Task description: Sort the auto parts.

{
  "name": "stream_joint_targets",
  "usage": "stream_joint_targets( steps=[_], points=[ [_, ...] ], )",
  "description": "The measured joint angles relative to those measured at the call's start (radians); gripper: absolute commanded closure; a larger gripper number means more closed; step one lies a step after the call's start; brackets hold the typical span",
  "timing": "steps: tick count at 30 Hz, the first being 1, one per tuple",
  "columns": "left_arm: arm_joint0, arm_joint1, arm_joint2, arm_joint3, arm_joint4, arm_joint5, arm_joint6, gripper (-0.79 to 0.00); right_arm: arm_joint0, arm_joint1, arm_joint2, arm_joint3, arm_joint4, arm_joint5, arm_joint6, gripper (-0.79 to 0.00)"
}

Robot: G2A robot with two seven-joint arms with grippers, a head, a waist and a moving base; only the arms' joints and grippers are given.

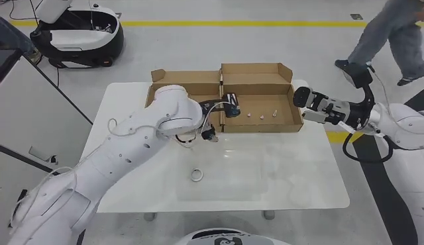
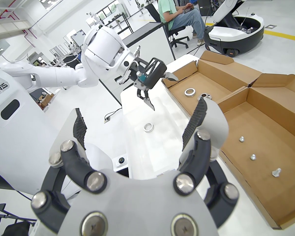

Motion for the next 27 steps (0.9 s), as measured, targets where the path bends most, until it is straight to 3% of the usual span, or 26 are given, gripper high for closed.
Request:
stream_joint_targets(
  steps=[3,11,14,20,27],
  points=[
    [-0.01,0.008,0.02,-0.017,-0.074,0.004,-0.004,-0.785,0.0,0.0,0.0,0.0,0.0,0.0,0.0,-0.785],
    [-0.008,0.007,0.02,-0.018,-0.057,0.001,-0.001,-0.785,0.0,0.0,0.0,0.0,0.0,0.0,0.0,-0.785],
    [-0.006,0.014,0.054,-0.033,-0.03,-0.012,0.012,-0.785,0.0,0.0,0.0,0.0,0.0,0.0,0.0,-0.785],
    [-0.072,0.074,0.17,-0.072,-0.098,-0.029,0.029,-0.785,0.0,0.0,0.0,0.0,0.0,0.0,0.0,-0.785],
    [-0.199,0.156,0.301,-0.113,-0.279,-0.028,0.028,-0.785,0.0,0.0,0.0,0.0,0.0,0.0,0.0,-0.785]
  ],
)
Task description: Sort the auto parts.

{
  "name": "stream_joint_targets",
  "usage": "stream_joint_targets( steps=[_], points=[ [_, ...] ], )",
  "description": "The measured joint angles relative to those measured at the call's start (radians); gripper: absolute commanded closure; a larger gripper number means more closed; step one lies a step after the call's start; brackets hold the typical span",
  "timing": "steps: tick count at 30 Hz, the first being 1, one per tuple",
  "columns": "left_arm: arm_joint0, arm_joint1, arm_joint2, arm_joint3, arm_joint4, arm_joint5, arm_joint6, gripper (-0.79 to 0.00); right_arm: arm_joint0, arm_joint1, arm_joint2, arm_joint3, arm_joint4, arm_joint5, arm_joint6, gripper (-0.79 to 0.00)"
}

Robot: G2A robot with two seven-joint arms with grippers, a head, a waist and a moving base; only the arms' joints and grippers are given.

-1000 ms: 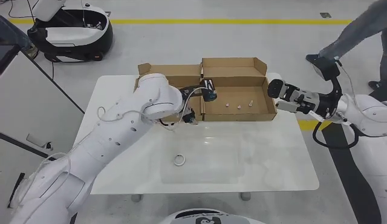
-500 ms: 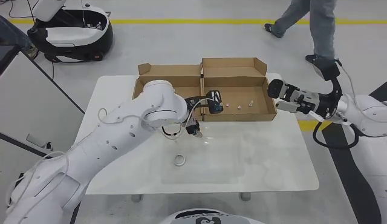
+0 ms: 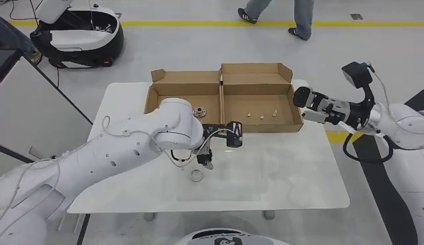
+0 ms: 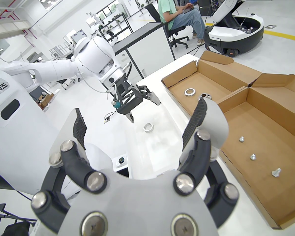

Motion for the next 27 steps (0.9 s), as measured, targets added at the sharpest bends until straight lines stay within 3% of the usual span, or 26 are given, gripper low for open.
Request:
stream_joint_targets(
  steps=[5,12,27],
  points=[
    [-0.086,0.036,0.094,0.004,-0.082,-0.002,0.002,-0.779,0.0,0.0,0.0,0.0,0.0,0.0,0.0,-0.785],
    [-0.119,0.039,0.172,0.032,-0.082,-0.039,0.039,-0.372,0.0,0.0,0.0,0.0,0.0,0.0,0.0,-0.785],
    [-0.022,-0.002,0.171,0.102,0.043,-0.061,0.061,-0.308,0.0,0.0,0.0,0.0,0.0,0.0,0.0,-0.785]
  ],
)
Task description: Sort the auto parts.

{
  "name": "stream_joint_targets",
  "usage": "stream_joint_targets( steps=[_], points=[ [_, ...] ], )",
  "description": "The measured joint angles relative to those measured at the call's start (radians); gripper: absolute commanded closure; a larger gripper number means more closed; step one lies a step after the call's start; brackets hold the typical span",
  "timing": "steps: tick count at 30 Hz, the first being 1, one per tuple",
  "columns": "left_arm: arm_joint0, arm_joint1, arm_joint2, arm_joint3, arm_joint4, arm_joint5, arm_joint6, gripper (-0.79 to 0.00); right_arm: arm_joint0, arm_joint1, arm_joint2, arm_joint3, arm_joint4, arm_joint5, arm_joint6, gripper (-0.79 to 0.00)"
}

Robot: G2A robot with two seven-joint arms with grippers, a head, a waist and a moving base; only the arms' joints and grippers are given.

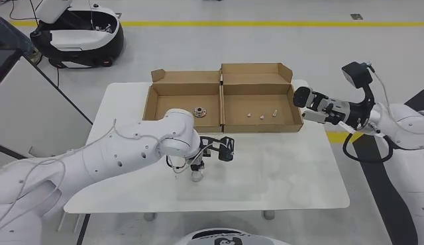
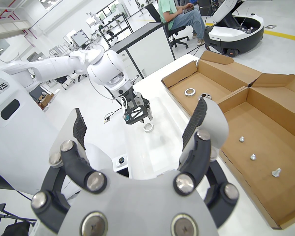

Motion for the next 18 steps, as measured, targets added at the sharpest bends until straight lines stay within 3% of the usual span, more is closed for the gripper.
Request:
stream_joint_targets(
  steps=[18],
  points=[
    [0.109,-0.057,0.0,0.096,0.151,0.013,-0.013,-0.305,0.0,0.0,0.0,0.0,0.0,0.0,0.0,-0.785]
  ],
)
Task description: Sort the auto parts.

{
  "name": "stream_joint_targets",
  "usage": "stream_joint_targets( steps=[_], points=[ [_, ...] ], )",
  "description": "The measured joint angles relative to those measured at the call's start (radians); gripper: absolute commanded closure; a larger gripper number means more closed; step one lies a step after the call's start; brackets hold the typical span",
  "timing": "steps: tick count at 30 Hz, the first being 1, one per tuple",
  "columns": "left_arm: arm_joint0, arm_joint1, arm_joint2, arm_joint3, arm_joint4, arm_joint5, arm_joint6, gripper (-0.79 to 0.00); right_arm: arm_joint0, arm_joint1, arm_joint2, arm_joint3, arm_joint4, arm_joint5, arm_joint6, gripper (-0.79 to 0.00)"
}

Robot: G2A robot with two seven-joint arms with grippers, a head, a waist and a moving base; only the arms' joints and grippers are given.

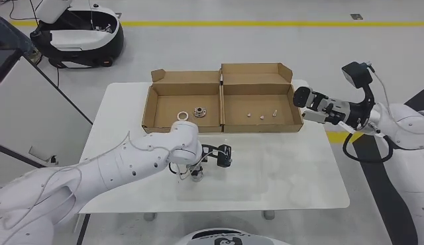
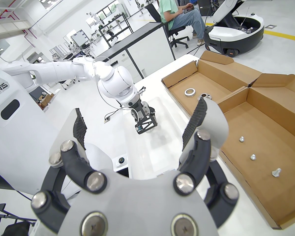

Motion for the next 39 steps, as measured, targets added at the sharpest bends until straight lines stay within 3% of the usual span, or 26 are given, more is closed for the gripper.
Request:
stream_joint_targets(
  steps=[18,39],
  points=[
    [-0.001,-0.014,0.0,0.01,-0.021,-0.002,0.001,-0.32,0.0,0.0,0.0,0.0,0.0,0.0,0.0,-0.785],
    [0.019,-0.021,0.0,0.032,-0.014,0.006,-0.006,-0.283,0.0,0.0,0.0,0.0,0.0,0.0,0.0,-0.785]
  ],
)
